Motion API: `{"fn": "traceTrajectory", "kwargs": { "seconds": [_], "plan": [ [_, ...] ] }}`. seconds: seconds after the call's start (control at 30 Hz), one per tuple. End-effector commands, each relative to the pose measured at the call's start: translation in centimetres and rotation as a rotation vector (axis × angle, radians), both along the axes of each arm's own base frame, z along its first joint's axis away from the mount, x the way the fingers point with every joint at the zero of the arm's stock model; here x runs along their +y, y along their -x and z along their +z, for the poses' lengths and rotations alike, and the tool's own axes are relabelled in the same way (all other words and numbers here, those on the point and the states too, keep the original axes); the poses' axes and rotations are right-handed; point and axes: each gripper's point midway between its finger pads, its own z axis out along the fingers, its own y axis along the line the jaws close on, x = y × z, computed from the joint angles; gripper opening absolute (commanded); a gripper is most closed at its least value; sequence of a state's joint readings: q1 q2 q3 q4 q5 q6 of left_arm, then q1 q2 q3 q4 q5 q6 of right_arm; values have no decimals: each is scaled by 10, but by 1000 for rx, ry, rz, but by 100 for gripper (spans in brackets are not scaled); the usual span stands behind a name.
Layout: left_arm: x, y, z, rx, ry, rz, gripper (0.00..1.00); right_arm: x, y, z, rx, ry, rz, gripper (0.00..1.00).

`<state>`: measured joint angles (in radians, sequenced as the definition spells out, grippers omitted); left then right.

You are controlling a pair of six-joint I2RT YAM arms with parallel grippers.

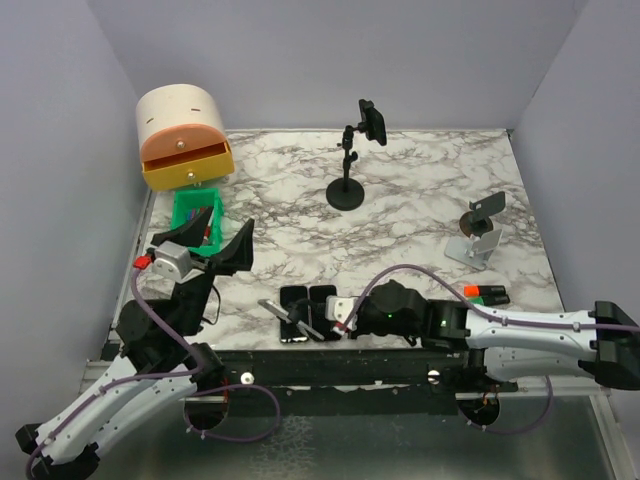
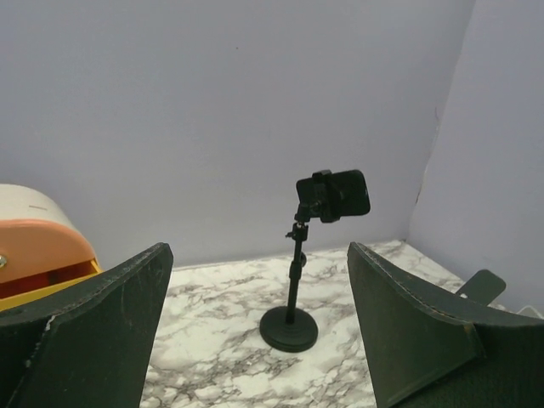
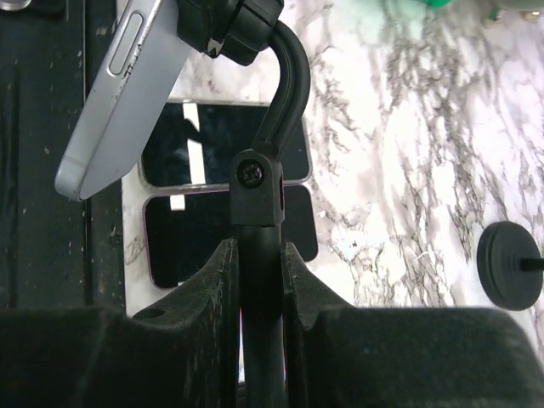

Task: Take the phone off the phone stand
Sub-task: Pick up the phone stand with the phone at the center of the board.

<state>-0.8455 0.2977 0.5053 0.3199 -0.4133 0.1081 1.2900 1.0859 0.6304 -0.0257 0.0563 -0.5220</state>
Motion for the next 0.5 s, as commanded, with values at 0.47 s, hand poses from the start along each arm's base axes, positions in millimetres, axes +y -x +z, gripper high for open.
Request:
{"fn": "traceTrajectory", "kwargs": {
  "seconds": [0.47],
  "plan": [
    [-80,23,51,65,-44,-419,99,-59,-20,165,83,-1072,-136,0]
  ]
}}
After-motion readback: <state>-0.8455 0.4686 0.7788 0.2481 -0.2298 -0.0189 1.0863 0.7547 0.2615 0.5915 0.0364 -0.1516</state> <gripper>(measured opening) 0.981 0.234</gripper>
